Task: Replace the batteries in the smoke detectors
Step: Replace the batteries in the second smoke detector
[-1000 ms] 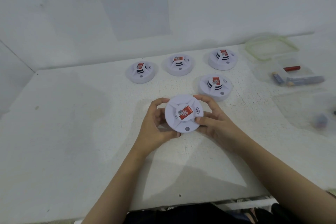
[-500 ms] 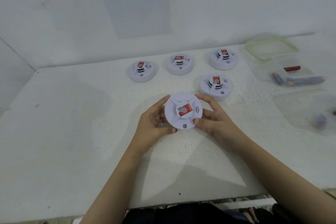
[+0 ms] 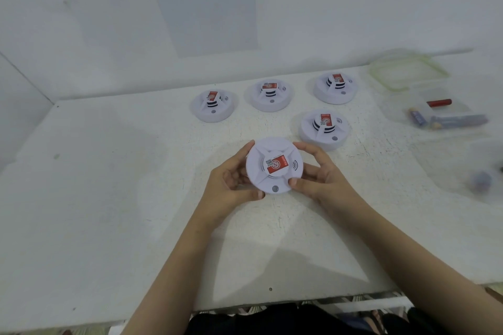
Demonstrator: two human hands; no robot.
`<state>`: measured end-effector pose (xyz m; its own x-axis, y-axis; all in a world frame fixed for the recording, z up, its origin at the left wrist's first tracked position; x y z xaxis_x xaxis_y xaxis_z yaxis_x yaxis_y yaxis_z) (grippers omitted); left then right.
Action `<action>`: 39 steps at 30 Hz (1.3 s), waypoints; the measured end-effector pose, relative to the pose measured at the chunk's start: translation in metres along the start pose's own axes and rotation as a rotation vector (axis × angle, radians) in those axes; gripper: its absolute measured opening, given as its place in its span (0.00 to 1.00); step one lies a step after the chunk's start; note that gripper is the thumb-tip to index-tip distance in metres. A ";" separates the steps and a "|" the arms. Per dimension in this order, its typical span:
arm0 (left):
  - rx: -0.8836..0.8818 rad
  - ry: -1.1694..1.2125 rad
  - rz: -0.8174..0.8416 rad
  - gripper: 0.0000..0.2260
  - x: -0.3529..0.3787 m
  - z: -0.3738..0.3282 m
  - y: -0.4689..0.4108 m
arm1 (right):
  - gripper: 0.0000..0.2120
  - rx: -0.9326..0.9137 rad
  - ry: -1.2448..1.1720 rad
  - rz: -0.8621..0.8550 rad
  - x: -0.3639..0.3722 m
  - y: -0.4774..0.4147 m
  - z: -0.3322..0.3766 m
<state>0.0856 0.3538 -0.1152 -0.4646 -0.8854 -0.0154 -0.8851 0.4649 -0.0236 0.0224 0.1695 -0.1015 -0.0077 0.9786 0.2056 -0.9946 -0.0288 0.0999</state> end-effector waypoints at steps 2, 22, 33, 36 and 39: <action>0.006 -0.002 -0.001 0.38 0.000 0.000 0.000 | 0.27 -0.012 0.017 -0.014 0.001 0.000 0.000; 0.061 -0.131 -0.045 0.38 0.000 -0.003 0.002 | 0.35 -0.088 0.132 0.005 0.003 -0.003 -0.005; 0.070 -0.173 -0.102 0.36 -0.001 -0.003 0.002 | 0.35 -0.127 0.198 -0.034 0.004 -0.003 -0.010; 0.057 -0.172 -0.122 0.37 0.000 -0.003 0.002 | 0.35 -0.127 0.217 -0.047 0.004 -0.003 -0.012; 0.051 -0.170 -0.150 0.37 0.000 -0.002 0.003 | 0.35 -0.156 0.231 -0.065 0.006 -0.001 -0.010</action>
<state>0.0829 0.3549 -0.1132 -0.3124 -0.9335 -0.1759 -0.9394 0.3311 -0.0891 0.0220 0.1778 -0.1100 0.0513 0.9984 -0.0256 -0.9975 0.0501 -0.0490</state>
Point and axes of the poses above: each hand's wrist, its own y-axis away from the middle knuckle, its own x-axis out of the palm, z = x × y, the point moved 3 cm from there along -y, towards the middle knuckle
